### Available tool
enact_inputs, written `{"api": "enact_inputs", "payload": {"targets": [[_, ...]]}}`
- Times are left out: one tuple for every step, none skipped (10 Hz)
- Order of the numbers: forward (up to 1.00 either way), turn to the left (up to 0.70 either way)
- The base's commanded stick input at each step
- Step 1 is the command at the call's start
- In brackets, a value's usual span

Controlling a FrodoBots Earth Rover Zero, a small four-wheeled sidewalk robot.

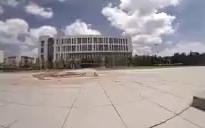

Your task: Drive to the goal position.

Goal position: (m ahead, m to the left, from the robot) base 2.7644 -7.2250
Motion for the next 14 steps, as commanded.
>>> {"api": "enact_inputs", "payload": {"targets": [[0.70,0.00],[0.70,0.00],[0.70,0.00],[0.70,0.00],[0.70,0.00],[0.70,0.00],[0.70,0.00],[0.70,0.00],[0.70,0.00],[0.70,0.00],[0.70,-0.31],[0.70,-0.35],[0.70,-0.35],[0.70,-0.35]]}}
